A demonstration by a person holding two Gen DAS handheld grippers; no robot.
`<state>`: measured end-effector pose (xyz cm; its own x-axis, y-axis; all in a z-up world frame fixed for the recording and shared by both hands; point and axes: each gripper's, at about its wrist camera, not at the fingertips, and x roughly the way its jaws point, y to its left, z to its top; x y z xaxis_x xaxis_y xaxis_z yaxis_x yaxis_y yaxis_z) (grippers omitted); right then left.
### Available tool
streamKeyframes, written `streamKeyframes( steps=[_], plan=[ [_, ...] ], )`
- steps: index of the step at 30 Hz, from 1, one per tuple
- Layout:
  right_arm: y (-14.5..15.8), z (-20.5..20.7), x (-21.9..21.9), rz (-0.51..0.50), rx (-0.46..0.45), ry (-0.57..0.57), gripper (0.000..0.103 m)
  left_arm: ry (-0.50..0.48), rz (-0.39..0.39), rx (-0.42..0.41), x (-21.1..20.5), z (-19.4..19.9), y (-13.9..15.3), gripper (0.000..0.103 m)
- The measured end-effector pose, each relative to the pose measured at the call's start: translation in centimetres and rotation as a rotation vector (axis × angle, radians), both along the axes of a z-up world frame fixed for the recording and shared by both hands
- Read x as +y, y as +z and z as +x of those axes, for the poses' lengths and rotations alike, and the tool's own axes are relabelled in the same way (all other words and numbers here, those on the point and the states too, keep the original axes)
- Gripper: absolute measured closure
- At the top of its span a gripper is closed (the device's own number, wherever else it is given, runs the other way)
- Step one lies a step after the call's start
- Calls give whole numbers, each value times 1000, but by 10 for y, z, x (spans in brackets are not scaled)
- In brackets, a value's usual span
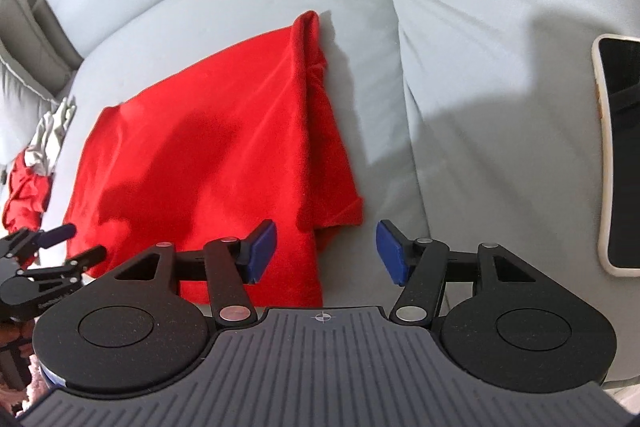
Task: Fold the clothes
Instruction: 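Release the sweater corner with the right gripper, then grasp the red sweater edge with the right gripper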
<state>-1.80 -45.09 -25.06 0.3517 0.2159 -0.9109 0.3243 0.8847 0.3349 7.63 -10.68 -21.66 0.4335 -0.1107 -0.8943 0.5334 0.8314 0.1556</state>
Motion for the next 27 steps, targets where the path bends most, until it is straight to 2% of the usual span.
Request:
streamKeyframes(
  steps=[3, 4, 5, 7, 9, 13, 17, 20, 21, 24, 27],
  plan=[
    [7, -3, -6, 29, -26, -18, 39, 7, -1, -19, 7, 0, 8, 36],
    [7, -5, -9, 47, -41, -37, 35, 11, -2, -25, 10, 0, 12, 36],
    [4, -7, -12, 73, -58, -71, 24, 19, -2, -27, 14, -1, 15, 35],
    [-2, -11, -18, 109, -81, -132, 18, 35, -6, -26, 20, -2, 20, 32],
    [-15, -17, -29, 170, -85, -221, 18, 55, -12, -13, 26, -1, 21, 32],
    [-41, -15, -23, 251, -90, -273, 18, 135, -27, 35, 37, 1, 18, 32],
    [-53, -7, -7, 162, -77, -235, 19, 190, -39, 47, 46, 6, 17, 32],
    [-49, 5, 16, 23, -62, -155, 17, 175, -47, 25, 45, 11, 18, 33],
    [-48, 7, 20, 5, -61, -131, 17, 166, -57, 19, 44, 12, 19, 37],
    [-43, 11, 30, -36, -61, -65, 18, 106, -138, 12, 39, 15, 26, 37],
    [-40, 11, 34, -48, -61, -27, 19, 76, -179, 4, 33, 16, 28, 36]
  ],
)
